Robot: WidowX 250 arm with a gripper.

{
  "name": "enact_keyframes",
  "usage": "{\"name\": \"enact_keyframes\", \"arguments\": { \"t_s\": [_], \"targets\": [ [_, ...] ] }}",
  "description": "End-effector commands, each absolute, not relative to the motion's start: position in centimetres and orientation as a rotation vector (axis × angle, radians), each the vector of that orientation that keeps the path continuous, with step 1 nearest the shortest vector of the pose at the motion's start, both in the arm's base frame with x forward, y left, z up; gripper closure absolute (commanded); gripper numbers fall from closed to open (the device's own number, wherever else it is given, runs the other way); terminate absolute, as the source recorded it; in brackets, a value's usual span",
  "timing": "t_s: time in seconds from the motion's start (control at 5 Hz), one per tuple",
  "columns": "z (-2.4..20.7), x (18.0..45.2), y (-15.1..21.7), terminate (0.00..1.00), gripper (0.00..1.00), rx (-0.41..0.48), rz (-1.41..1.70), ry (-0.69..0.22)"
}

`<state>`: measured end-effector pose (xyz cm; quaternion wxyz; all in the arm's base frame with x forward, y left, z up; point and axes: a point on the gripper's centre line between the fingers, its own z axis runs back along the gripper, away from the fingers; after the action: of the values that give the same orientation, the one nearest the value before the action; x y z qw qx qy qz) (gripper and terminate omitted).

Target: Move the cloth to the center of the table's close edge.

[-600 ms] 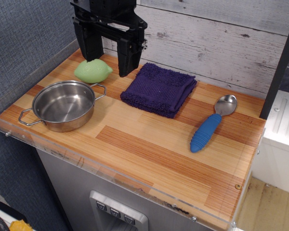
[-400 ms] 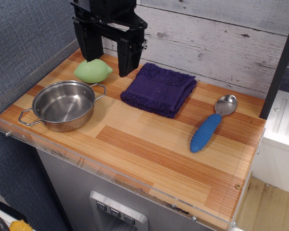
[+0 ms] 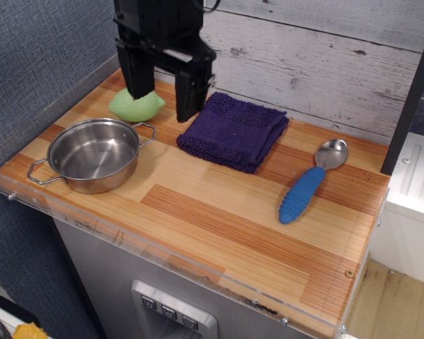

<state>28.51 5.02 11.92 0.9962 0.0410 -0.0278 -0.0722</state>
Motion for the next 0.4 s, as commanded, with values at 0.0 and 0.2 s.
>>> {"name": "enact_keyframes", "arguments": {
  "t_s": [0.0,0.2],
  "targets": [
    [9.6,33.8,6.6,0.0,0.0,0.188,0.004,-0.187],
    [7.2,35.1,6.3,0.0,0.0,0.176,0.107,-0.216]
  ]
}}
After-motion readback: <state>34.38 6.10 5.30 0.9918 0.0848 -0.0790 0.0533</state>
